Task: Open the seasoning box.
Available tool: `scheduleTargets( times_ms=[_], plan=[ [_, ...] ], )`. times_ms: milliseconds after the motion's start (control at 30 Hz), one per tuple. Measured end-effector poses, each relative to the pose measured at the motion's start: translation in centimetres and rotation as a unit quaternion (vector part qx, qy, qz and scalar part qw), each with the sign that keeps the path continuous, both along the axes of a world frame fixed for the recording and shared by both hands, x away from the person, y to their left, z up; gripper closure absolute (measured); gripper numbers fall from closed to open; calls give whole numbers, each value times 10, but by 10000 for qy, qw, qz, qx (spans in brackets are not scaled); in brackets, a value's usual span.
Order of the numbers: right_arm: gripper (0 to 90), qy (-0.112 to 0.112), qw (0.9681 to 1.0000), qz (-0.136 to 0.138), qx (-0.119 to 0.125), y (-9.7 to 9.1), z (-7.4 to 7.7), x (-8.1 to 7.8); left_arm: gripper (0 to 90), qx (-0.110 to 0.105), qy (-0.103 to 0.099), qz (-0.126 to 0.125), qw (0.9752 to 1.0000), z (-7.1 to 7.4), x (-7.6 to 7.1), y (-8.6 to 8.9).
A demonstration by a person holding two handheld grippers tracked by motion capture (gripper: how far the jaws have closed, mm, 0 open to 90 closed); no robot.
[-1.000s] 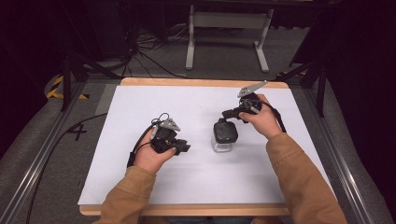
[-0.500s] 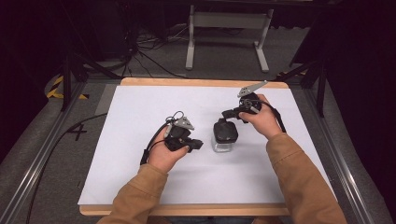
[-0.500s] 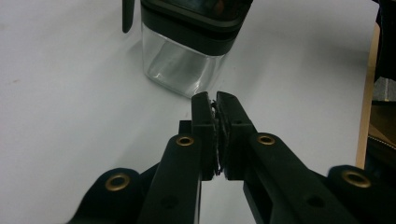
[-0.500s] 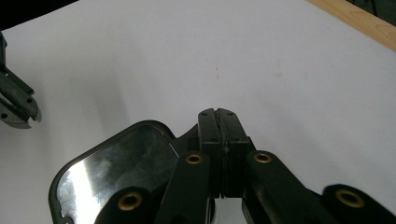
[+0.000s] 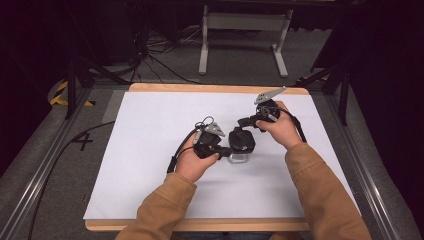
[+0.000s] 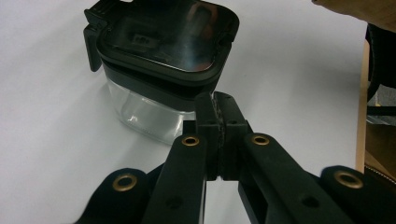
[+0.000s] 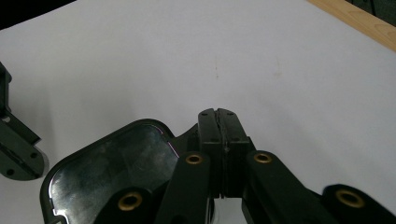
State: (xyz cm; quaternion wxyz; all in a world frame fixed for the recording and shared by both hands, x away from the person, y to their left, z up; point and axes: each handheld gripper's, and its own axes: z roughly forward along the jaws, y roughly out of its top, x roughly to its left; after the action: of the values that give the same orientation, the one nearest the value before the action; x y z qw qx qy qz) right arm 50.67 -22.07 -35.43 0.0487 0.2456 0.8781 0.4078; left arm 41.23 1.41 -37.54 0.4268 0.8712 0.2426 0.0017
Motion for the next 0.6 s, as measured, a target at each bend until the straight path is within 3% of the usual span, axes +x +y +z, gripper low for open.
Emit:
scheduleTargets(
  times_ms=[467,533,600],
  plan=[
    [900,0,10000,-37,70,-2,-1,-1,897,-12,49,89,9999,-1,4,-4],
    [900,-82,9999,-25,57,-3,0,-2,896,12,38,87,10000,0,4,-4],
    [900,-208,9996,-19,209,-10,5,-9,896,-11,32,86,10000,0,4,-4]
  ],
)
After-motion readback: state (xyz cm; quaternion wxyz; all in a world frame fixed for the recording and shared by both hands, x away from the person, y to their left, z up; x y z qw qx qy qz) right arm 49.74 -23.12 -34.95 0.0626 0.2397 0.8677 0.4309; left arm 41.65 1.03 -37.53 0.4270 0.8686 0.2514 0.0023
